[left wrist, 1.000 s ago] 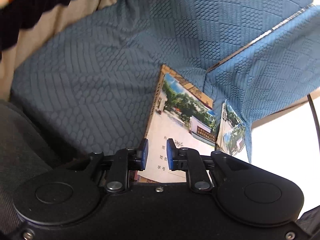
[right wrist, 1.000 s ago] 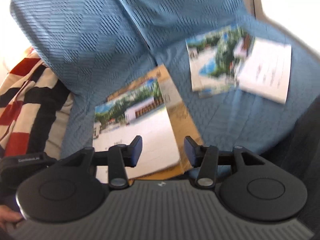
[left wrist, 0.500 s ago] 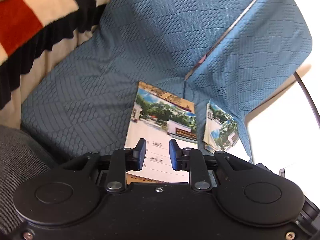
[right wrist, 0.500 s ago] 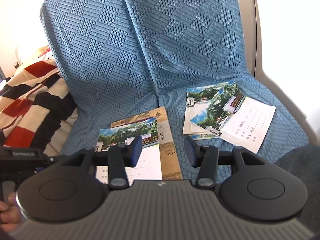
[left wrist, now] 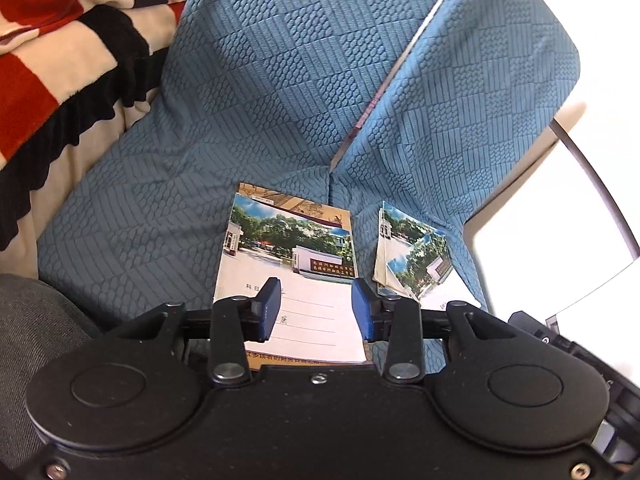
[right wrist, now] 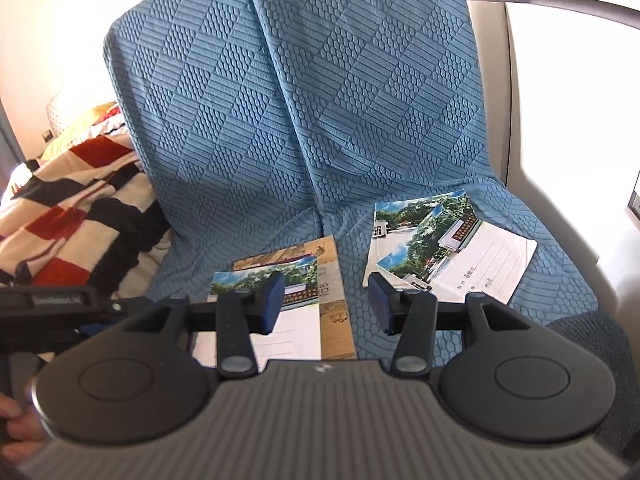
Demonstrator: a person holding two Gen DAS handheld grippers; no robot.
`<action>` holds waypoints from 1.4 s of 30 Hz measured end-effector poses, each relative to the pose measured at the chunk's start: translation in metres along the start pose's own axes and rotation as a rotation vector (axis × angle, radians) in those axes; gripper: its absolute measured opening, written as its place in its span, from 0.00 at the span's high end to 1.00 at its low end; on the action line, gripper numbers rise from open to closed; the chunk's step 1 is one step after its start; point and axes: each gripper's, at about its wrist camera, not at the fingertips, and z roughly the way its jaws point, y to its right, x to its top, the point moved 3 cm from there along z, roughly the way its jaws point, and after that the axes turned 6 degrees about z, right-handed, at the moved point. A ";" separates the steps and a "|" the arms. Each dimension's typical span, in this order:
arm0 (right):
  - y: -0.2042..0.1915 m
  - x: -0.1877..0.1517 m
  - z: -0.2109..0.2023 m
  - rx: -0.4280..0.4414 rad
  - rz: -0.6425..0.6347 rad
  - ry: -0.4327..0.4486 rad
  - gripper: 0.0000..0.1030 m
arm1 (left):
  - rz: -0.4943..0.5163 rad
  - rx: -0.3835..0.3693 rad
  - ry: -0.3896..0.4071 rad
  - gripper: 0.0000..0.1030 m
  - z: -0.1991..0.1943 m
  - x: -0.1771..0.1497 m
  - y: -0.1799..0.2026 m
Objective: Organize objects
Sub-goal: 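Open the left gripper and withdraw both tools from the stack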
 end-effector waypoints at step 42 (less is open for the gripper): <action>0.047 0.004 -0.023 -0.090 -0.006 0.048 0.00 | 0.134 0.040 0.050 0.00 0.003 -0.010 0.058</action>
